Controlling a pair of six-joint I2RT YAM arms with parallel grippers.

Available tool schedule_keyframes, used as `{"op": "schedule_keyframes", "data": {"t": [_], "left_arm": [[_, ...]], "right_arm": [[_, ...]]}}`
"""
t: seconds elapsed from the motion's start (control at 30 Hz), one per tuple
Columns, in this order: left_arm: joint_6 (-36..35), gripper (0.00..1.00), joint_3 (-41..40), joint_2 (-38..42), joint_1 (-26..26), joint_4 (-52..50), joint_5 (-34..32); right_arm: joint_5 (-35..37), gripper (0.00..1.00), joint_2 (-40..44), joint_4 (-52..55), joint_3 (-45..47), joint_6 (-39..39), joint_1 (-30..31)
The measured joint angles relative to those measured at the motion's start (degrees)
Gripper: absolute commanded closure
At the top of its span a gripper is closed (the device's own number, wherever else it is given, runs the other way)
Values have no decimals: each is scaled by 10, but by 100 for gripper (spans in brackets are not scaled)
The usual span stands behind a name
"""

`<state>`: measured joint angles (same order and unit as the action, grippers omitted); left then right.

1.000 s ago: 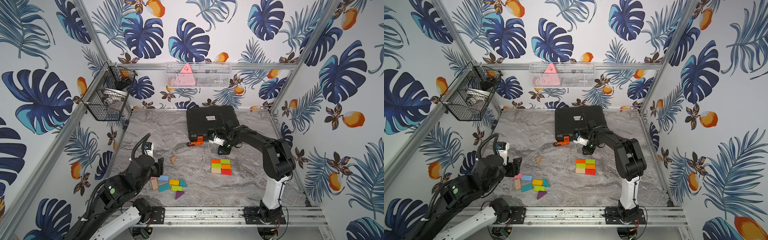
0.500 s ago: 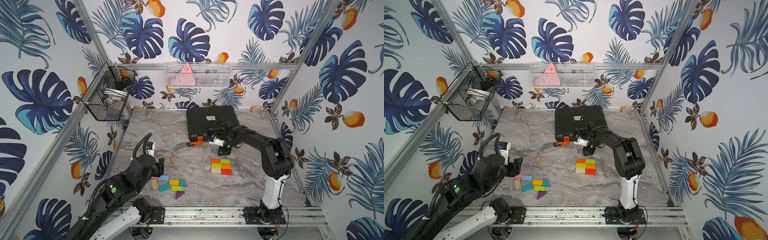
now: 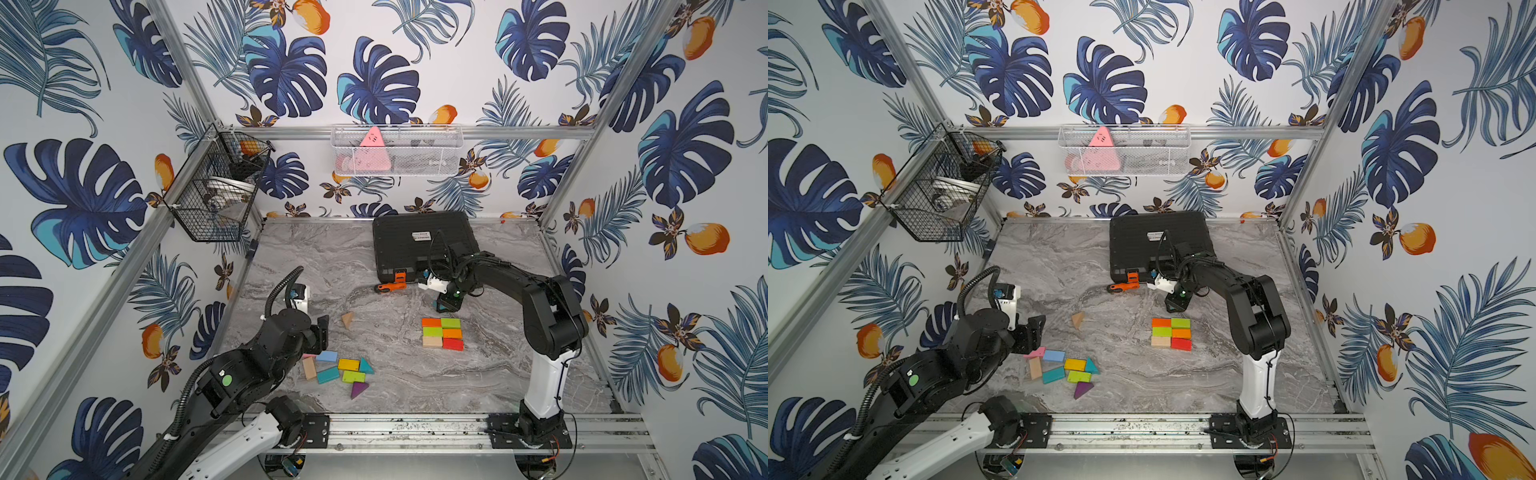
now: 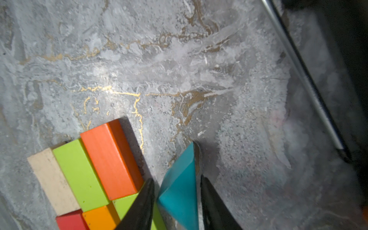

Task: Assemble a piece of candy with building blocks
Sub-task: Assemble the building block at the center of the board.

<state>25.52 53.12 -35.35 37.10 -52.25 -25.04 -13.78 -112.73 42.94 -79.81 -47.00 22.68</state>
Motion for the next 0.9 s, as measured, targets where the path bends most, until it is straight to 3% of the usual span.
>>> {"op": "schedule_keyframes", "data": {"t": [0.3, 0.9], "left_arm": [[-1, 28, 0, 0, 0, 0, 0], [-1, 28, 0, -6, 0, 4, 9]], "right_arm": [[-35, 57, 27, -9, 3, 19, 0], [-25, 55, -15, 4, -21, 41, 0]]}}
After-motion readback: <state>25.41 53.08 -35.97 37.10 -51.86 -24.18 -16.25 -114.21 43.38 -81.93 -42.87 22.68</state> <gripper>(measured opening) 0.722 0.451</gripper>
